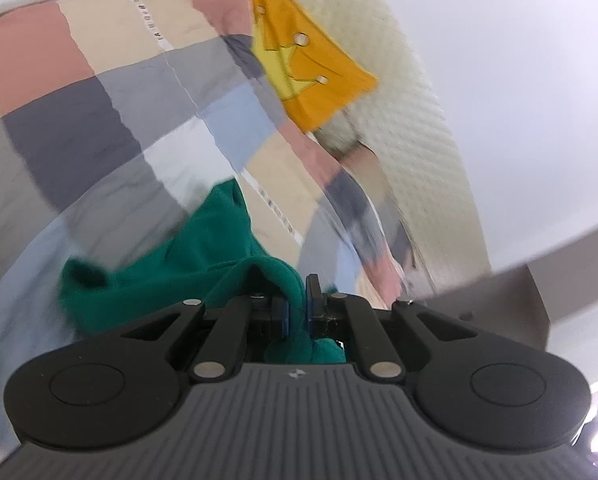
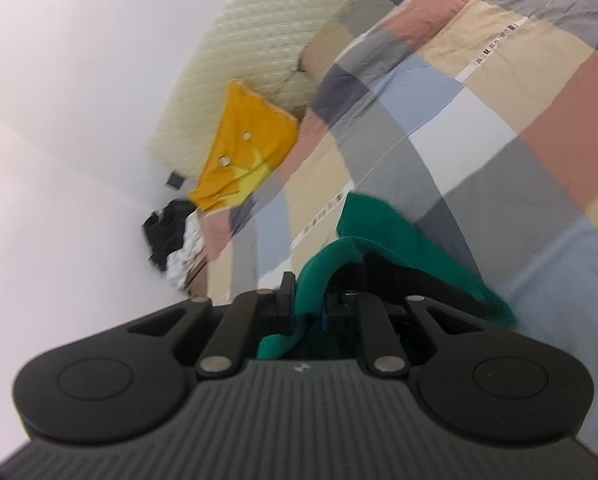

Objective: Fold large clothes

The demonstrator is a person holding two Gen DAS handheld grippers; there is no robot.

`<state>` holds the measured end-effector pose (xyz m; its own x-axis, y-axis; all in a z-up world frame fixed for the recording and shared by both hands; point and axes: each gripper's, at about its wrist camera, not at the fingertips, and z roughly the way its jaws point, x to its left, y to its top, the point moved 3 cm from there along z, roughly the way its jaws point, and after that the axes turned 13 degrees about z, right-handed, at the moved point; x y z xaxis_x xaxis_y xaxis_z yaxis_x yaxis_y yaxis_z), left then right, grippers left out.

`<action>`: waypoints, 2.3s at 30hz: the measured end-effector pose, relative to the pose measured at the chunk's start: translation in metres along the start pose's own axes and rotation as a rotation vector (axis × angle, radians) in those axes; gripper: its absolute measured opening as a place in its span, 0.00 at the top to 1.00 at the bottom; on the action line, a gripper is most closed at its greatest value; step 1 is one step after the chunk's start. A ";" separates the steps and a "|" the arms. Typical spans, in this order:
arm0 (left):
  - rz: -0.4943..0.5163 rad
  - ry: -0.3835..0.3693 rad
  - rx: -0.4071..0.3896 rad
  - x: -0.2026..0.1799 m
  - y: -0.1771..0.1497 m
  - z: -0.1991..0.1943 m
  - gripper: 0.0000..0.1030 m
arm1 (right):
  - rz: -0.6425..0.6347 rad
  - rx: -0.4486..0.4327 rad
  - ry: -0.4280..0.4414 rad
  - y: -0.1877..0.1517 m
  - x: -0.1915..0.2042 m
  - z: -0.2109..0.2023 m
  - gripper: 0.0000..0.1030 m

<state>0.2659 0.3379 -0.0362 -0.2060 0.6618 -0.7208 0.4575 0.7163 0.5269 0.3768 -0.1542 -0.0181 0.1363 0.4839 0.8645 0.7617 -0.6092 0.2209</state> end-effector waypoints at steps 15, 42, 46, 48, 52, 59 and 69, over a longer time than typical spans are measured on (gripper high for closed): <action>0.090 0.213 0.006 0.062 0.103 0.261 0.91 | -0.005 -0.081 -0.173 0.085 -0.031 0.225 0.86; 0.271 0.174 0.178 0.050 0.095 0.296 0.31 | -0.128 -0.064 -0.274 0.080 -0.029 0.216 0.31; 0.261 0.163 0.206 0.025 0.077 0.299 0.27 | -0.205 -0.047 -0.269 0.066 -0.013 0.217 0.31; 0.253 0.159 0.217 0.014 0.069 0.308 0.27 | -0.205 -0.017 -0.291 0.061 -0.012 0.228 0.31; 0.302 0.208 0.254 -0.002 0.060 0.334 0.25 | -0.140 0.044 -0.351 0.064 -0.023 0.258 0.31; 0.342 0.358 0.341 0.007 0.058 0.386 0.24 | -0.246 0.101 -0.453 0.063 -0.024 0.306 0.32; 0.579 0.384 0.434 -0.007 0.041 0.393 0.81 | -0.362 0.193 -0.512 0.057 -0.040 0.309 0.69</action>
<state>0.6261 0.2755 -0.1868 -0.0797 0.9866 -0.1420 0.8603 0.1401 0.4902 0.6104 -0.0141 -0.1795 0.0981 0.9040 0.4161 0.9096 -0.2510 0.3309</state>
